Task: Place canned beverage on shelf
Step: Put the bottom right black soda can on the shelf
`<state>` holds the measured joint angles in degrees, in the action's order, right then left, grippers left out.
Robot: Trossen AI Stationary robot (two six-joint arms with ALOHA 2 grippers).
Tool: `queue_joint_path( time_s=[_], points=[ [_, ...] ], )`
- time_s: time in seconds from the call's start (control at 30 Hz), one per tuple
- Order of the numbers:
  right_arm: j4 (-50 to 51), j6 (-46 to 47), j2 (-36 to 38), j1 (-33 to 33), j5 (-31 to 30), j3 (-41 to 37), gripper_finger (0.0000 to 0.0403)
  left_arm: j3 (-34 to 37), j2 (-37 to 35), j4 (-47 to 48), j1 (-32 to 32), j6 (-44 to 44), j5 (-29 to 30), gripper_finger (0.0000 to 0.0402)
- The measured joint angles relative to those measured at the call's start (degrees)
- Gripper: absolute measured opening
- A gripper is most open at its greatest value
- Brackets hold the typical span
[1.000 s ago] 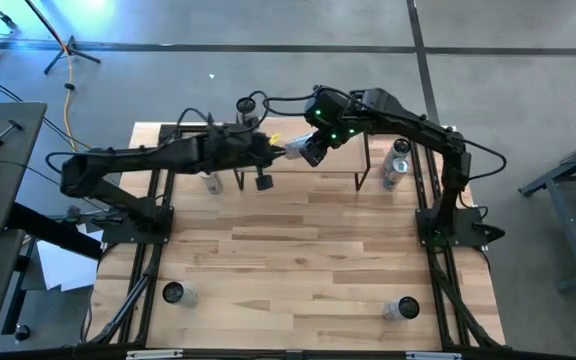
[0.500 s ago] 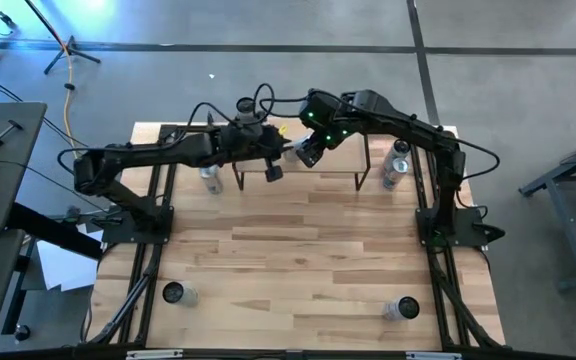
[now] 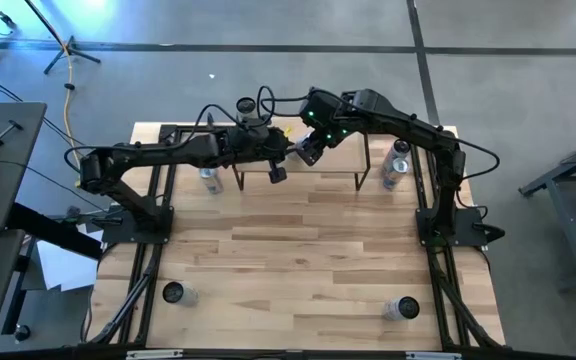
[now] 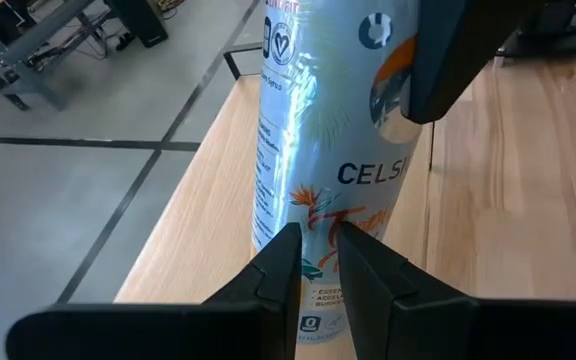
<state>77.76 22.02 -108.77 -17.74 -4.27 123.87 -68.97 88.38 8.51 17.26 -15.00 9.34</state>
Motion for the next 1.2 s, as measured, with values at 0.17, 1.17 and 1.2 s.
queue_joint_path(
  time_s=[0.17,1.17,1.2],
  points=[
    [-0.3,0.0,0.0,0.0,0.2,0.0,0.0266,0.0,0.0,0.1,0.0,2.0,0.0,0.0052],
    [-3.8,2.5,0.1,0.2,-2.3,0.0,0.0268,0.0,0.2,2.3,0.0,6.9,-1.4,0.0048],
    [-3.9,2.2,0.1,0.2,-2.4,0.0,0.0268,0.0,0.2,2.5,0.0,6.9,-1.3,0.0048]
  ],
)
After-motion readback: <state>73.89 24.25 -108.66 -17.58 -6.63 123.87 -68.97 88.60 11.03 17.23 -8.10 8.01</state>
